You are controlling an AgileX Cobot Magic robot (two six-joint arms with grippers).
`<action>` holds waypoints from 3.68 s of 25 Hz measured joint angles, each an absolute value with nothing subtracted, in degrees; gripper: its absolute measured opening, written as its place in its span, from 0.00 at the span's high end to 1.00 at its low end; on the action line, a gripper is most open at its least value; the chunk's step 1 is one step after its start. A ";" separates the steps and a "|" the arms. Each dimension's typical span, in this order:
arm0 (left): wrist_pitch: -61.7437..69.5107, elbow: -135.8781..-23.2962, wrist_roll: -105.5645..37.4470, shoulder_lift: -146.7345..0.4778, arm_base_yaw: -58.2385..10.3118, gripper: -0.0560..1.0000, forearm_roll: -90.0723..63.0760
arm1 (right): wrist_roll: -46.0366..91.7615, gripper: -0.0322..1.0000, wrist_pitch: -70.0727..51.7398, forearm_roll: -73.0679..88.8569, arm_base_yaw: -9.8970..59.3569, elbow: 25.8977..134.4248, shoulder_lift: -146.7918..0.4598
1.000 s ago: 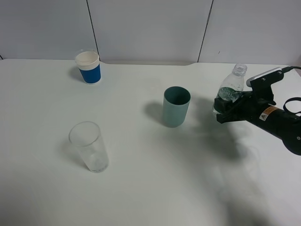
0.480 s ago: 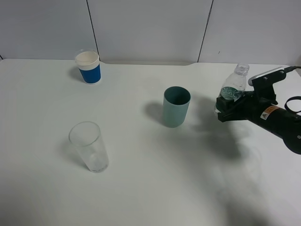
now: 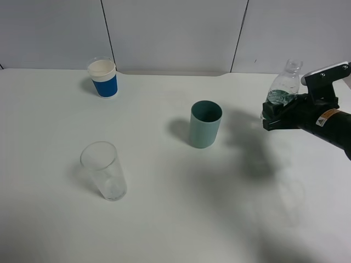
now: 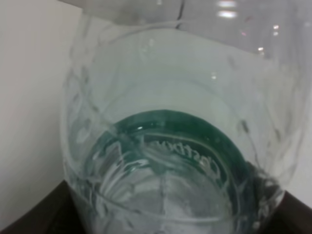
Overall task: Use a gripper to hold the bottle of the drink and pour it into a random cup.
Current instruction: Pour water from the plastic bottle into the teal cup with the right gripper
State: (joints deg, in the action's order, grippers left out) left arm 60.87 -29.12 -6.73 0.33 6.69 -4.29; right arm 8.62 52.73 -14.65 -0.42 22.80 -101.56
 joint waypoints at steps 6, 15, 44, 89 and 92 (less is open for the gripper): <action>60.87 -29.12 -6.73 0.33 6.69 0.01 -4.29 | 9.19 0.41 46.58 -14.65 -0.42 22.75 -96.29; 60.87 -29.12 -6.73 0.33 6.69 0.01 -4.29 | 16.23 0.41 34.67 -14.00 -0.42 22.70 -85.53; 60.87 -29.12 -6.73 0.33 6.69 0.01 -4.29 | 14.30 0.41 1.40 -23.70 13.86 41.44 -82.91; 60.87 -29.12 -6.73 0.33 6.69 0.01 -4.29 | -29.39 0.41 -29.99 -88.75 37.26 49.53 -95.25; 60.87 -29.12 -6.73 0.33 6.69 0.01 -4.35 | -28.62 0.41 -31.61 -89.14 37.72 49.26 -95.25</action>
State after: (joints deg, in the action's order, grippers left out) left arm 60.87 -29.12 -6.73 0.33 6.69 -4.35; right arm -28.62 -31.61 -89.14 37.72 49.26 -95.25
